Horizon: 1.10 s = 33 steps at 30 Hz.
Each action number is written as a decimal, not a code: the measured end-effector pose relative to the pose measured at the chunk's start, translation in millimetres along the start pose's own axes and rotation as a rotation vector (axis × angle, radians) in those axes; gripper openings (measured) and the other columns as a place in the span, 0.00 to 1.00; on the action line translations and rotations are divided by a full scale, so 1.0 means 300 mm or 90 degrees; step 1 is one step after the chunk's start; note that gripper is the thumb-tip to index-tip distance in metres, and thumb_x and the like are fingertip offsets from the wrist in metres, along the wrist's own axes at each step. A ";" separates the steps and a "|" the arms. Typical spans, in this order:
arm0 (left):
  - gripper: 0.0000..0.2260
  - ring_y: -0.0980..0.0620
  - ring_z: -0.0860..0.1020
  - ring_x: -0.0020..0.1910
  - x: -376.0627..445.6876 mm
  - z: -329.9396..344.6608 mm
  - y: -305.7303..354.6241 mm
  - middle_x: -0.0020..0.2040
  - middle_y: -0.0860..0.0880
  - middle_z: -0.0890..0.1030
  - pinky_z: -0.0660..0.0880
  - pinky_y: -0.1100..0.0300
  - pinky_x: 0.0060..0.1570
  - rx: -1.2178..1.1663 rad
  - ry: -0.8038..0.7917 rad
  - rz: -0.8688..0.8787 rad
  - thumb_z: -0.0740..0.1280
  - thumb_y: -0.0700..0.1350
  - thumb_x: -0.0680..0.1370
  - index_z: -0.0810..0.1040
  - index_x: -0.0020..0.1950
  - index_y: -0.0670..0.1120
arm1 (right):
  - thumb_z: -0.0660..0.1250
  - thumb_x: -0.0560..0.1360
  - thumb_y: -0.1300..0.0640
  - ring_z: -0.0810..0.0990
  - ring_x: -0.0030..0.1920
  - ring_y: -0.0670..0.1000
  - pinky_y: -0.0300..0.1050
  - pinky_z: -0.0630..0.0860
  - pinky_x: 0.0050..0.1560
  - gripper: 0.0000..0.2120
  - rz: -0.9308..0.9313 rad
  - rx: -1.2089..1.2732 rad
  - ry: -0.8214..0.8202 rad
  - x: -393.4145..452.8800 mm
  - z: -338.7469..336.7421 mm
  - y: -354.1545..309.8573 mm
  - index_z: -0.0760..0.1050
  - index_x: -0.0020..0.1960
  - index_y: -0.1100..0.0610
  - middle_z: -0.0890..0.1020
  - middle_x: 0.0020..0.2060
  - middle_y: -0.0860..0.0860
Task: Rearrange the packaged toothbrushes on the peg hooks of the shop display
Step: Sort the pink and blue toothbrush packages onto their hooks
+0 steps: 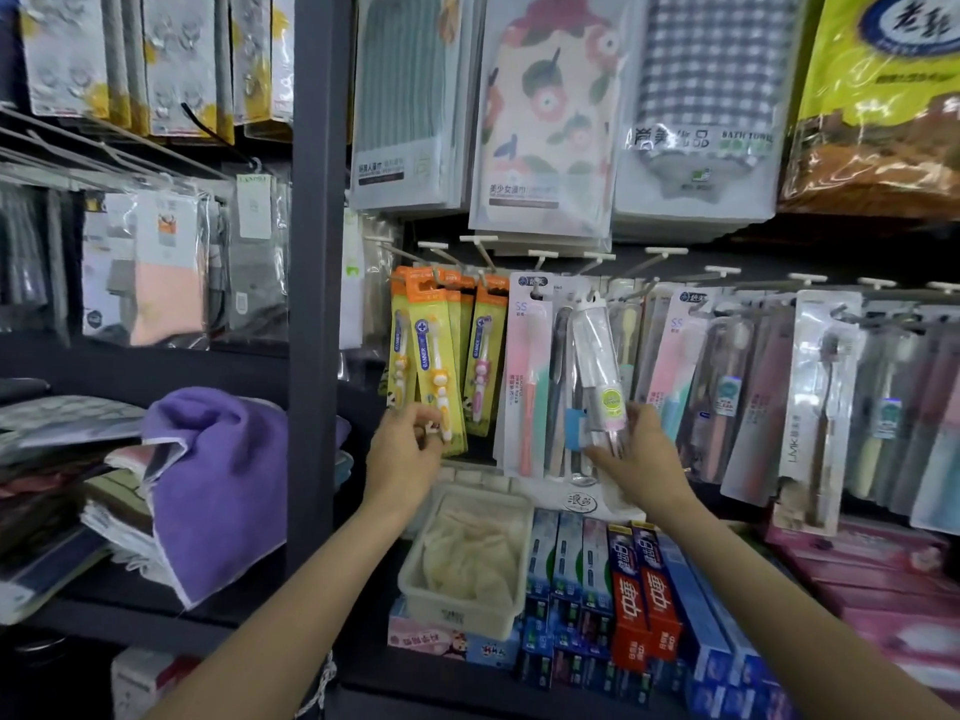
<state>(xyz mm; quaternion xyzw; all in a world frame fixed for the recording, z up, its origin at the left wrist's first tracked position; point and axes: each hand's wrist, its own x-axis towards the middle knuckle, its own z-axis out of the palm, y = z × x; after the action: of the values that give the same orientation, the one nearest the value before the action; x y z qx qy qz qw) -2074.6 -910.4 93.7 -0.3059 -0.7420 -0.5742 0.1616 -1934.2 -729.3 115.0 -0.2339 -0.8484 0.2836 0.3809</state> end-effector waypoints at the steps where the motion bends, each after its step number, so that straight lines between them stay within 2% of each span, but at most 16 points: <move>1: 0.12 0.46 0.72 0.59 0.001 0.000 0.006 0.55 0.48 0.71 0.68 0.60 0.56 0.029 0.024 0.004 0.63 0.33 0.74 0.76 0.50 0.50 | 0.71 0.71 0.59 0.71 0.56 0.52 0.40 0.67 0.53 0.30 -0.045 -0.026 0.028 -0.003 0.005 -0.006 0.61 0.67 0.62 0.70 0.61 0.58; 4: 0.19 0.42 0.59 0.67 0.006 -0.002 0.018 0.70 0.43 0.60 0.63 0.51 0.64 0.154 0.033 0.050 0.62 0.34 0.75 0.74 0.63 0.51 | 0.73 0.69 0.61 0.68 0.61 0.55 0.43 0.66 0.62 0.31 -0.261 -0.133 0.157 -0.015 0.028 -0.058 0.62 0.67 0.62 0.66 0.61 0.60; 6: 0.23 0.40 0.54 0.70 0.020 0.008 0.007 0.74 0.43 0.52 0.61 0.47 0.66 0.236 -0.013 0.089 0.62 0.35 0.76 0.71 0.68 0.53 | 0.73 0.67 0.66 0.66 0.61 0.55 0.49 0.70 0.61 0.30 -0.387 -0.224 0.208 -0.017 0.054 -0.110 0.65 0.65 0.61 0.68 0.60 0.61; 8: 0.23 0.39 0.52 0.71 0.050 0.018 -0.021 0.76 0.43 0.49 0.59 0.48 0.68 0.272 -0.059 0.080 0.62 0.37 0.76 0.68 0.69 0.54 | 0.71 0.64 0.69 0.67 0.60 0.56 0.51 0.73 0.57 0.27 -0.453 -0.317 0.198 -0.017 0.094 -0.163 0.70 0.61 0.61 0.72 0.60 0.60; 10: 0.25 0.39 0.55 0.71 0.078 0.015 -0.045 0.75 0.42 0.51 0.59 0.48 0.68 0.275 -0.095 0.064 0.64 0.37 0.75 0.67 0.70 0.52 | 0.70 0.62 0.71 0.72 0.59 0.60 0.54 0.74 0.56 0.25 -0.470 -0.345 0.142 -0.013 0.142 -0.183 0.73 0.59 0.64 0.74 0.60 0.61; 12: 0.26 0.39 0.61 0.69 0.096 0.004 -0.064 0.73 0.42 0.57 0.63 0.48 0.67 0.262 -0.105 0.044 0.64 0.36 0.74 0.65 0.72 0.47 | 0.68 0.63 0.74 0.73 0.59 0.63 0.55 0.75 0.57 0.25 -0.458 -0.329 0.061 -0.010 0.183 -0.180 0.72 0.60 0.67 0.73 0.60 0.63; 15: 0.21 0.40 0.71 0.61 0.105 -0.024 -0.068 0.65 0.40 0.66 0.68 0.54 0.59 0.201 -0.024 0.001 0.63 0.34 0.75 0.69 0.68 0.41 | 0.59 0.73 0.71 0.65 0.67 0.60 0.49 0.66 0.67 0.25 -0.403 -0.265 -0.072 -0.005 0.230 -0.181 0.62 0.69 0.66 0.64 0.68 0.60; 18: 0.12 0.44 0.74 0.56 0.092 -0.048 -0.075 0.59 0.41 0.71 0.67 0.61 0.50 0.166 0.032 -0.030 0.63 0.35 0.76 0.74 0.59 0.38 | 0.58 0.76 0.68 0.66 0.65 0.55 0.39 0.62 0.61 0.24 -0.314 -0.148 -0.134 0.015 0.279 -0.202 0.59 0.71 0.64 0.65 0.67 0.58; 21: 0.09 0.45 0.74 0.53 0.069 -0.055 -0.087 0.57 0.41 0.74 0.65 0.65 0.45 0.167 0.040 -0.009 0.63 0.34 0.76 0.75 0.55 0.38 | 0.61 0.77 0.65 0.69 0.65 0.56 0.43 0.65 0.63 0.23 -0.186 -0.024 -0.176 0.043 0.343 -0.224 0.60 0.70 0.63 0.69 0.65 0.58; 23: 0.10 0.45 0.75 0.49 0.056 -0.053 -0.087 0.54 0.42 0.75 0.68 0.62 0.46 0.149 0.050 0.023 0.63 0.31 0.73 0.76 0.52 0.38 | 0.62 0.77 0.64 0.72 0.63 0.55 0.45 0.69 0.63 0.22 -0.101 0.117 -0.210 0.039 0.385 -0.254 0.62 0.69 0.62 0.72 0.63 0.57; 24: 0.10 0.44 0.76 0.49 0.052 -0.051 -0.086 0.53 0.42 0.76 0.70 0.57 0.49 0.142 0.056 0.034 0.63 0.30 0.72 0.76 0.52 0.39 | 0.62 0.77 0.64 0.72 0.63 0.54 0.42 0.68 0.62 0.22 -0.071 0.178 -0.220 0.033 0.404 -0.271 0.62 0.69 0.62 0.72 0.63 0.56; 26: 0.11 0.43 0.76 0.50 0.045 -0.052 -0.084 0.53 0.43 0.77 0.72 0.51 0.51 0.122 0.071 0.031 0.64 0.31 0.72 0.76 0.52 0.40 | 0.62 0.78 0.62 0.72 0.63 0.52 0.38 0.67 0.59 0.21 -0.050 0.229 -0.211 0.029 0.436 -0.300 0.62 0.69 0.63 0.72 0.63 0.56; 30: 0.11 0.44 0.76 0.53 0.036 -0.060 -0.094 0.54 0.42 0.77 0.71 0.55 0.50 0.099 0.104 -0.012 0.64 0.32 0.73 0.76 0.54 0.40 | 0.59 0.77 0.67 0.72 0.62 0.57 0.45 0.69 0.63 0.19 -0.043 0.143 -0.050 0.058 0.453 -0.304 0.64 0.67 0.63 0.69 0.63 0.59; 32: 0.12 0.44 0.76 0.53 0.035 -0.060 -0.099 0.55 0.41 0.76 0.69 0.57 0.50 0.103 0.107 -0.018 0.63 0.32 0.74 0.75 0.56 0.40 | 0.58 0.77 0.67 0.74 0.59 0.55 0.42 0.69 0.59 0.17 -0.014 0.142 -0.023 0.070 0.443 -0.286 0.66 0.66 0.64 0.72 0.61 0.59; 33: 0.12 0.44 0.76 0.53 0.034 -0.059 -0.100 0.54 0.41 0.76 0.69 0.58 0.49 0.103 0.110 -0.012 0.62 0.31 0.74 0.75 0.56 0.40 | 0.59 0.78 0.66 0.74 0.57 0.54 0.41 0.69 0.57 0.16 -0.010 0.170 -0.042 0.072 0.437 -0.278 0.67 0.65 0.64 0.74 0.59 0.59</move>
<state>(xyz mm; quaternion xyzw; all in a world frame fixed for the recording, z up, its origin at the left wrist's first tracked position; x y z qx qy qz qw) -2103.6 -929.2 82.2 -0.2342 -0.7719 -0.5385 0.2437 -2064.4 -816.8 109.2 -0.1653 -0.8170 0.3983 0.3828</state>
